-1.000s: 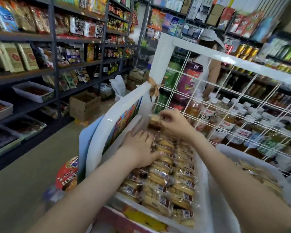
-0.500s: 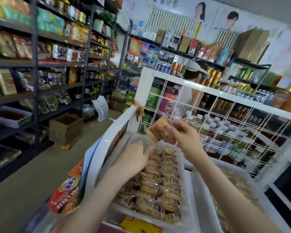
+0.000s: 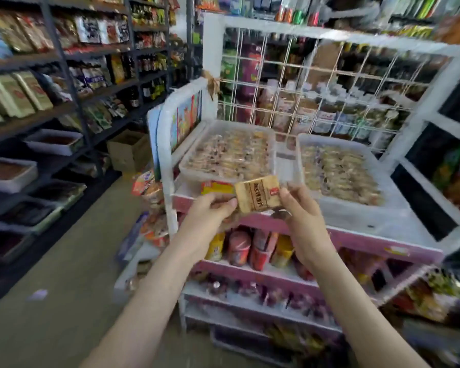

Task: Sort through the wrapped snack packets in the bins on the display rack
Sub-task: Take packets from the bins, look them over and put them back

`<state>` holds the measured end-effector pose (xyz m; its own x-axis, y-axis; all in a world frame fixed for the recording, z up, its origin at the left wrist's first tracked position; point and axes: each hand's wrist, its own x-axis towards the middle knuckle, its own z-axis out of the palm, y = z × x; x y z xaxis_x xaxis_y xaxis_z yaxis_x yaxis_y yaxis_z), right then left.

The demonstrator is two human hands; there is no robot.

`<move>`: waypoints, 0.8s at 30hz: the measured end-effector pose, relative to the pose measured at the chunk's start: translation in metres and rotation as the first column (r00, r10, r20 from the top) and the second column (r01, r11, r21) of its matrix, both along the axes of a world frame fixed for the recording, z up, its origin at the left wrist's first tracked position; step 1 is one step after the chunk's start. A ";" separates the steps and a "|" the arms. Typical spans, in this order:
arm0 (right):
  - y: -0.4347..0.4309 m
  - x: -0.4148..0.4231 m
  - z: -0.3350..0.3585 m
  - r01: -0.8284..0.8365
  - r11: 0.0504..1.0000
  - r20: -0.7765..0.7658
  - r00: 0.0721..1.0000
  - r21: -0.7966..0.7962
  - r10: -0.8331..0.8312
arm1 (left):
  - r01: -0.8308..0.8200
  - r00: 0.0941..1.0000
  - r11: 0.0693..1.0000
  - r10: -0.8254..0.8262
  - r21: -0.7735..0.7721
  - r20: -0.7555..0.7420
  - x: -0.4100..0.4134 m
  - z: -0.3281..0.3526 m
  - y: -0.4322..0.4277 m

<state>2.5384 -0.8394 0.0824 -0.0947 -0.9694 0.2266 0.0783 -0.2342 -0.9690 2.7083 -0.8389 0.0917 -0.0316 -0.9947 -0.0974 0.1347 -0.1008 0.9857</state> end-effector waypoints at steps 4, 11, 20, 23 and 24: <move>0.057 0.001 -0.042 -0.019 0.994 0.038 0.999 0.106 0.015 | 0.010 0.997 0.994 -0.018 0.108 0.080 0.005 -0.024 0.047; 0.104 0.005 -0.061 0.146 0.973 -0.014 0.989 0.177 -0.146 | 0.111 0.969 0.983 -0.139 0.143 0.205 0.011 -0.044 0.078; 0.104 0.029 -0.064 0.354 0.912 -0.127 0.934 0.209 -0.334 | 0.134 0.932 0.983 -0.081 -0.129 0.352 0.036 -0.043 0.087; 0.103 0.035 -0.062 0.306 0.921 -0.062 0.952 0.241 -0.300 | 0.119 0.940 0.980 -0.060 -0.158 0.337 0.044 -0.046 0.088; 0.103 0.037 -0.061 0.284 0.928 -0.042 0.958 0.242 -0.283 | 0.109 0.945 0.981 -0.052 -0.161 0.322 0.047 -0.046 0.087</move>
<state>2.5749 -0.7363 0.0212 -0.3729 -0.9278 -0.0109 0.0368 -0.0030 -0.9993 2.7553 -0.7515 0.0458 -0.1082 -0.9924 0.0591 -0.1872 0.0787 0.9792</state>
